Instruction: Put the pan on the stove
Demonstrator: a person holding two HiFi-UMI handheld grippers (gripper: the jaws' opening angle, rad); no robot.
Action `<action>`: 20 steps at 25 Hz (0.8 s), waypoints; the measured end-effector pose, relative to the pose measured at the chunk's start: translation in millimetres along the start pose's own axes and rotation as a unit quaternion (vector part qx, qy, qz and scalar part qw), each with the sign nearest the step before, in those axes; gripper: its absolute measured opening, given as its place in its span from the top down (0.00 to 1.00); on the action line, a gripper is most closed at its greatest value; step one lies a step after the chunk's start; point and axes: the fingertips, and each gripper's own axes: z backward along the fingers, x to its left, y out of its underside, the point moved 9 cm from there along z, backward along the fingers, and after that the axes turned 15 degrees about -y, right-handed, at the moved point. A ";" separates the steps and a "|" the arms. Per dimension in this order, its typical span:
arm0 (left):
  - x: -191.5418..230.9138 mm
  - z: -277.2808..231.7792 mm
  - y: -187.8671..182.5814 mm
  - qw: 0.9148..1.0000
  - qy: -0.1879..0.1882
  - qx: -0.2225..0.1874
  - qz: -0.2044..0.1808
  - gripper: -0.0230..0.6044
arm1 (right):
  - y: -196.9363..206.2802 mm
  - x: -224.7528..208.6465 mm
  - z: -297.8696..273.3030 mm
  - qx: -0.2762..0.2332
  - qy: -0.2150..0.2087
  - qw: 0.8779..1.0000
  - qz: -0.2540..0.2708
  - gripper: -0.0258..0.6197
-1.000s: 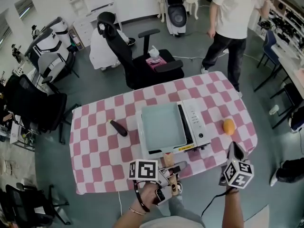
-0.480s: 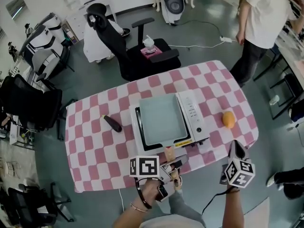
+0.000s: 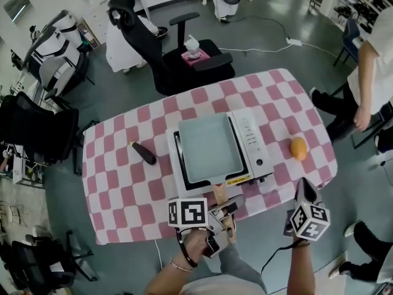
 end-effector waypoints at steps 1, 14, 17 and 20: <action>0.5 -0.6 -0.1 1.000 -0.001 0.001 0.001 0.91 | 0.7 -1.0 -0.1 0.000 0.001 1.000 -0.001 0.95; 6.0 -5.9 -1.2 1.000 0.000 -0.005 0.010 0.92 | 7.2 -5.7 1.5 0.008 0.010 1.000 -0.007 0.95; 8.1 -6.8 -0.7 1.000 0.001 -0.005 0.010 0.92 | 9.2 -5.5 0.2 0.009 0.010 1.000 -0.009 0.95; 10.1 -7.4 0.0 1.000 0.002 -0.004 0.011 0.92 | 11.1 -4.5 -0.8 0.011 0.010 1.000 -0.011 0.95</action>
